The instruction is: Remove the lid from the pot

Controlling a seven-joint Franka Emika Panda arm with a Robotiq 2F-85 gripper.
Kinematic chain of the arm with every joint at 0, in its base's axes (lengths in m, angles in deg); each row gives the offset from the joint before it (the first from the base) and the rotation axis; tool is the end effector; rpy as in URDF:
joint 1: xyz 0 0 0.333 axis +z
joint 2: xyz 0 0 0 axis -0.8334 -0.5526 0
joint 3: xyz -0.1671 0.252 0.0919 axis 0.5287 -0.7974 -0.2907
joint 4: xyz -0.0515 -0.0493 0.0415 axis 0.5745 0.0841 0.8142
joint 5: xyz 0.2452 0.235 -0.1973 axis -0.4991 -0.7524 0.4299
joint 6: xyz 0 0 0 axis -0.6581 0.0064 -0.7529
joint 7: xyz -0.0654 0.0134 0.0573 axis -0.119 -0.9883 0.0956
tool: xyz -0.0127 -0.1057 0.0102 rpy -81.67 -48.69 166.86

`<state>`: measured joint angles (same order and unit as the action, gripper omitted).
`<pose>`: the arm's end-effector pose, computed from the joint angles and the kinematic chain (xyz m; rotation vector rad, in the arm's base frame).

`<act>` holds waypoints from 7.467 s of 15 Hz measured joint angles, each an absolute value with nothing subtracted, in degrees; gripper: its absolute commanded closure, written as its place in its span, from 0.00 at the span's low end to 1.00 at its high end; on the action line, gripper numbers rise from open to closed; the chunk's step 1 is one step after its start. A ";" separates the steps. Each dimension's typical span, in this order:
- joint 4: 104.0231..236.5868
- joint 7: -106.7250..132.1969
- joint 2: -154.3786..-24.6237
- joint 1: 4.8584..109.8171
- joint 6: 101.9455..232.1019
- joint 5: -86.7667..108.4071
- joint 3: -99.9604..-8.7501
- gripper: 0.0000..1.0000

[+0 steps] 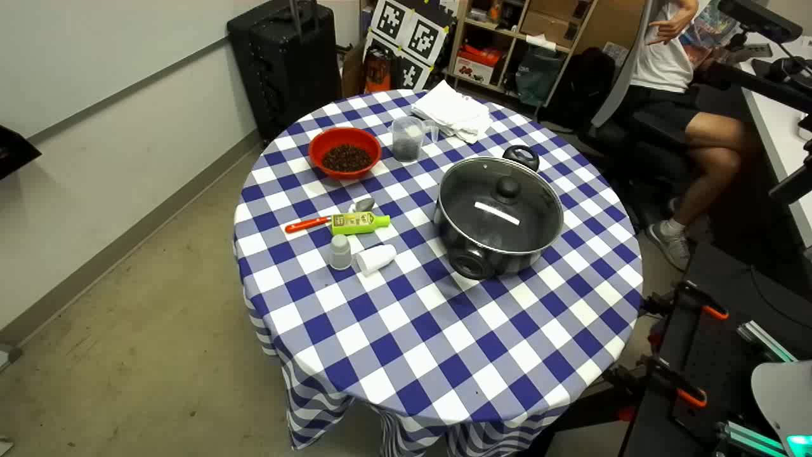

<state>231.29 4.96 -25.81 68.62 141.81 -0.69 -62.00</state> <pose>0.2951 0.0955 0.4781 -3.0133 -0.4046 -0.0697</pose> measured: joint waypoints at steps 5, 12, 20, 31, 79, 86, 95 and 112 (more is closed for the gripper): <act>231.29 4.96 -25.81 68.62 141.81 -0.69 -62.00 0.00; 231.29 4.96 -25.81 68.62 141.81 -0.69 -62.00 0.00; 231.32 4.96 -26.43 67.53 142.27 -0.16 -62.02 0.00; 227.52 4.37 -50.78 62.35 163.39 6.43 -62.38 0.00; 202.29 -2.88 -74.01 55.22 161.19 7.97 -60.89 0.75; 216.62 -2.84 -61.95 51.88 159.38 8.81 -54.48 0.75; 222.67 -3.25 -66.17 46.65 166.43 7.80 -46.28 0.75; 204.17 -9.64 -97.27 39.38 173.87 -4.14 -48.73 0.75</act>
<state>204.17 -9.64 -97.27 39.38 173.87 -4.14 -48.73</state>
